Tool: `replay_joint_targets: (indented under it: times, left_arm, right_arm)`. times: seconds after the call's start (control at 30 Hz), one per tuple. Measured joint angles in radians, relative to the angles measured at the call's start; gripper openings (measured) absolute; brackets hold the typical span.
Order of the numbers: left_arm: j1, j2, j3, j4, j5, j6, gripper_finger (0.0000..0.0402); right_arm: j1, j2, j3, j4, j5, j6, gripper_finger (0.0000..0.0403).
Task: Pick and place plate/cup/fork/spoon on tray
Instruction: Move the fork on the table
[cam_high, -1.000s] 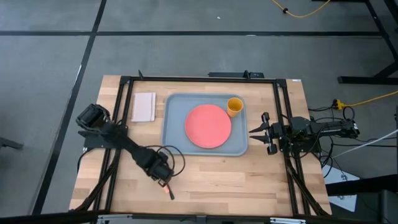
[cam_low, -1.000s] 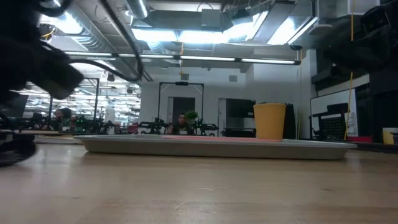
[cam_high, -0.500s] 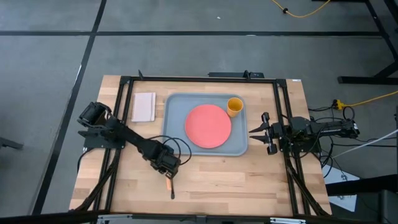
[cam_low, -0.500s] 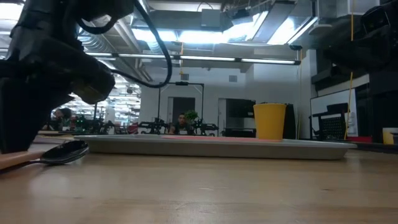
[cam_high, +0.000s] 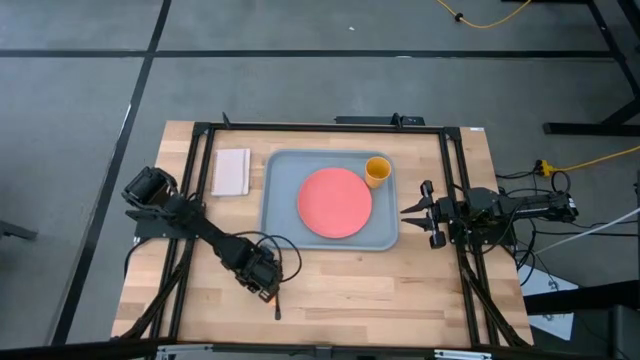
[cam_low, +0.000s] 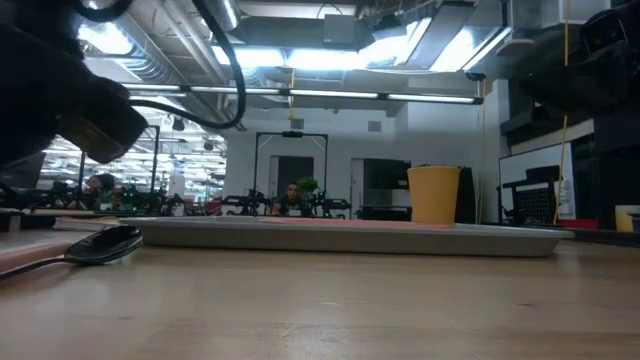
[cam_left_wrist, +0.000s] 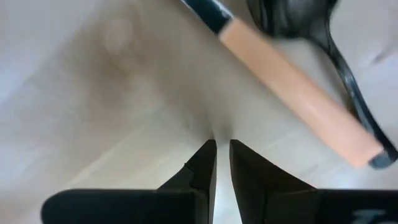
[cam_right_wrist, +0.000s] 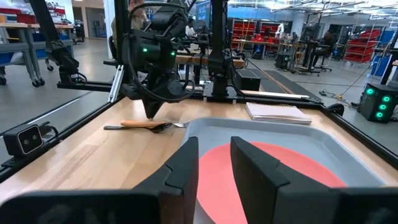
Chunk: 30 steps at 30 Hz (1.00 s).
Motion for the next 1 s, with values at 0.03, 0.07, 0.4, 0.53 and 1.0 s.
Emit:
replay_joint_targets:
  times: [0.03, 0.07, 0.4, 0.53, 1.0]
  left_arm:
    - [-0.006, 0.000, 0.000, 0.001, -0.001, 0.000, 0.0039]
    - [-0.011, -0.001, 0.000, 0.002, -0.008, 0.000, 0.0039]
    - [-0.029, -0.002, 0.000, 0.002, -0.034, -0.001, 0.0039]
    - [-0.029, -0.002, 0.000, 0.002, -0.034, -0.001, 0.0039]
    - [-0.012, -0.003, 0.000, 0.003, -0.098, -0.078, 0.0039]
  right_arm:
    - [0.000, 0.000, 0.000, 0.000, 0.000, 0.000, 0.0099]
    - [0.000, 0.000, 0.000, 0.000, 0.000, 0.000, 0.0099]
    - [0.000, 0.000, 0.000, 0.000, 0.000, -0.001, 0.0099]
    - [0.000, 0.000, 0.000, 0.000, 0.000, -0.002, 0.0099]
    - [0.000, 0.000, 0.000, 0.000, 0.001, 0.025, 0.0099]
